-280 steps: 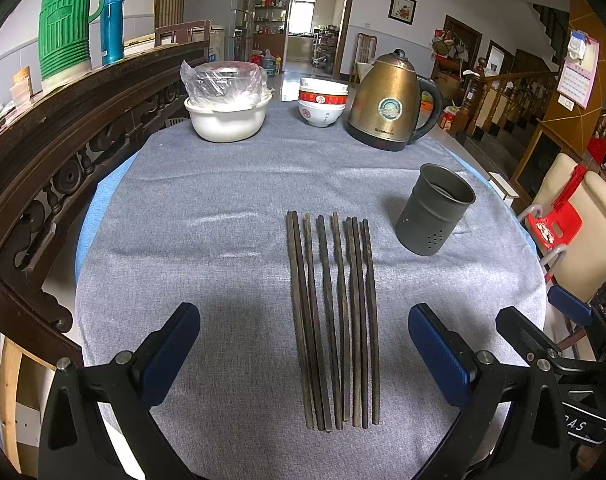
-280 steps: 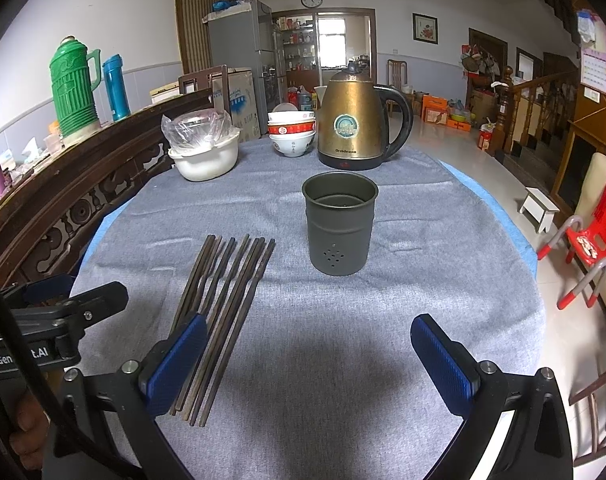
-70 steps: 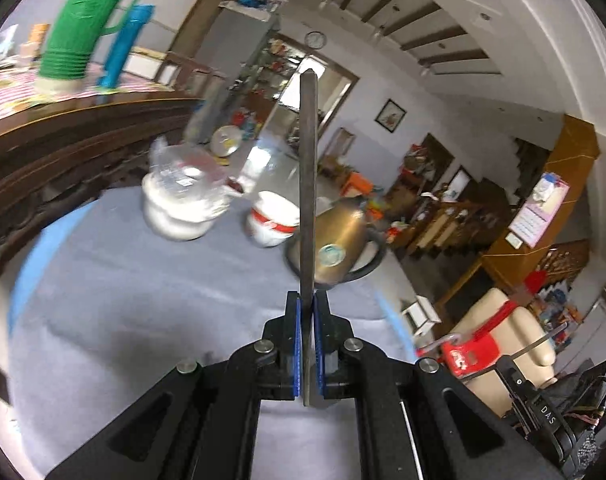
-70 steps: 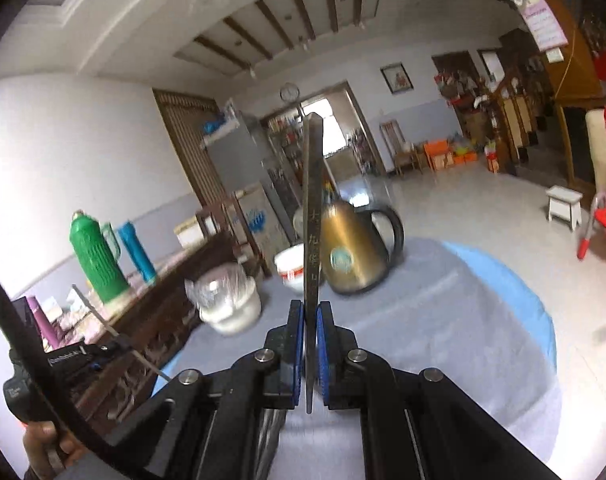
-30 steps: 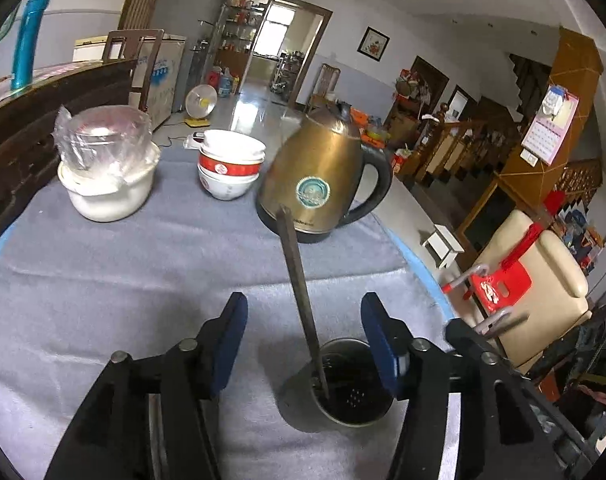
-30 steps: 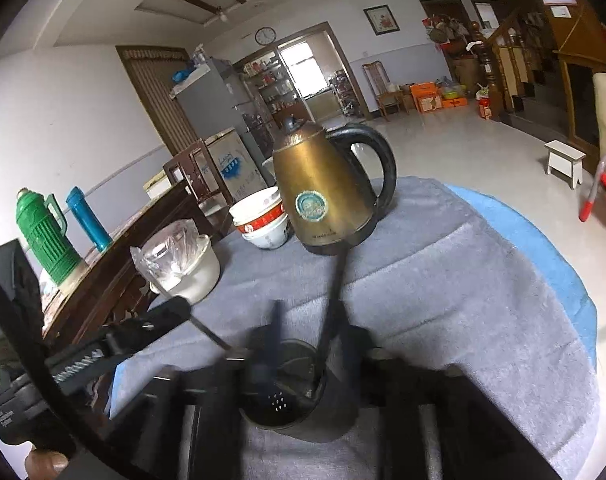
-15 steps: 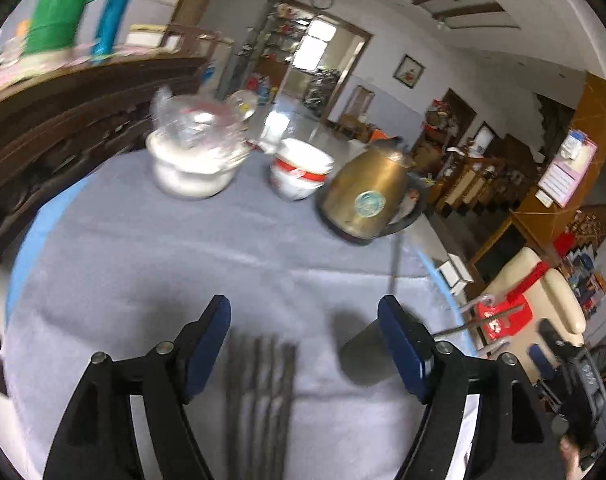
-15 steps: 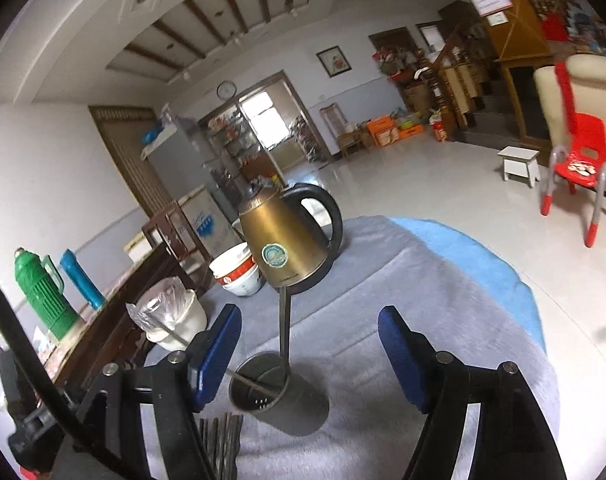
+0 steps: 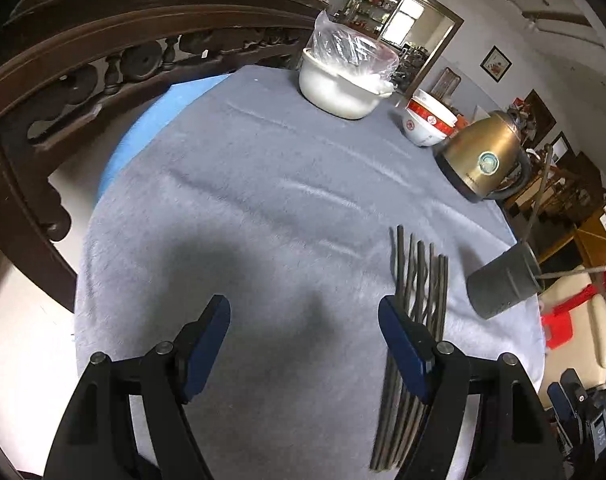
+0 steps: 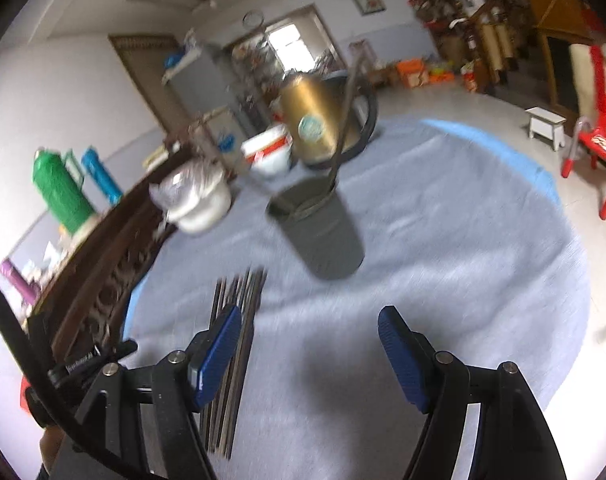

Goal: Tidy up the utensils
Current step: 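Withdraw both open tools from the cup back toward the chopsticks, then grasp another chopstick with the left tool while the right tool grasps one too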

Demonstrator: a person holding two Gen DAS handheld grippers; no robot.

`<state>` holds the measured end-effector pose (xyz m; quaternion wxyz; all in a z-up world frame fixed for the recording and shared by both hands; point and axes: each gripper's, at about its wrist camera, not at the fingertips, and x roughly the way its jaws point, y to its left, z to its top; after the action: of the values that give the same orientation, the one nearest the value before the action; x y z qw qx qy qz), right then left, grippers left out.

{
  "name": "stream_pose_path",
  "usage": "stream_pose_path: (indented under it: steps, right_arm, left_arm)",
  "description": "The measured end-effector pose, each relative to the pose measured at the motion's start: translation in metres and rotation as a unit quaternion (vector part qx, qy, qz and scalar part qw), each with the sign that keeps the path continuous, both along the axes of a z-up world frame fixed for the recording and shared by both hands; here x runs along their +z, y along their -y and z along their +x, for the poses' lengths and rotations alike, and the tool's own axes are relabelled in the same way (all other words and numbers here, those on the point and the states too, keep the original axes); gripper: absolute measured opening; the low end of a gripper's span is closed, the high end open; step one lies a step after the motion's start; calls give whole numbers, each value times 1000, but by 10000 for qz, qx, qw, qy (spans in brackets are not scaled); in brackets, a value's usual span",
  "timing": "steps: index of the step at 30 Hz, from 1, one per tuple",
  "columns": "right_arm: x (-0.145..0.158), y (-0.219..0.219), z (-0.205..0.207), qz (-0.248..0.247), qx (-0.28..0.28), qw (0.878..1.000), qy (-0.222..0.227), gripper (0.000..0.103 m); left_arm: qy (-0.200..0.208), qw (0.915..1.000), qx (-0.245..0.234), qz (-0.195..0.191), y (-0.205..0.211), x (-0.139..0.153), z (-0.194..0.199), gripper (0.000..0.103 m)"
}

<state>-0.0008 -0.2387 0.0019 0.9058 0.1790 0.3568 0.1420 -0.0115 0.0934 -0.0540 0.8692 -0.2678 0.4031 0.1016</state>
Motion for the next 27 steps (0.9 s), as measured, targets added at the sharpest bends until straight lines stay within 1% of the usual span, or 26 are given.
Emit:
stream_pose_path:
  steps: [3, 8, 13, 17, 20, 27]
  right_arm:
    - [-6, -19, -2, -112, 293, 9994, -130, 75]
    - [-6, -41, -10, -246, 630, 9976, -149, 75]
    - [-6, -53, -20, -377, 833, 9957, -176, 75]
    - [-4, -59, -26, -419, 890, 9950, -180, 75]
    - [-4, -63, -27, -422, 938, 9945, -198, 75]
    - [-8, -68, -24, -344, 1139, 9922, -366, 75]
  left_arm:
    - [35, 10000, -84, 23, 4, -1, -7, 77]
    - [153, 9994, -299, 99, 15, 4, -16, 77]
    - [277, 9981, -522, 155, 27, 8, -23, 77]
    - [343, 9970, -661, 228, 34, 11, -28, 77]
    - [365, 9967, -682, 260, 35, 13, -31, 77]
    - [316, 9977, -543, 251, 32, 11, -33, 77]
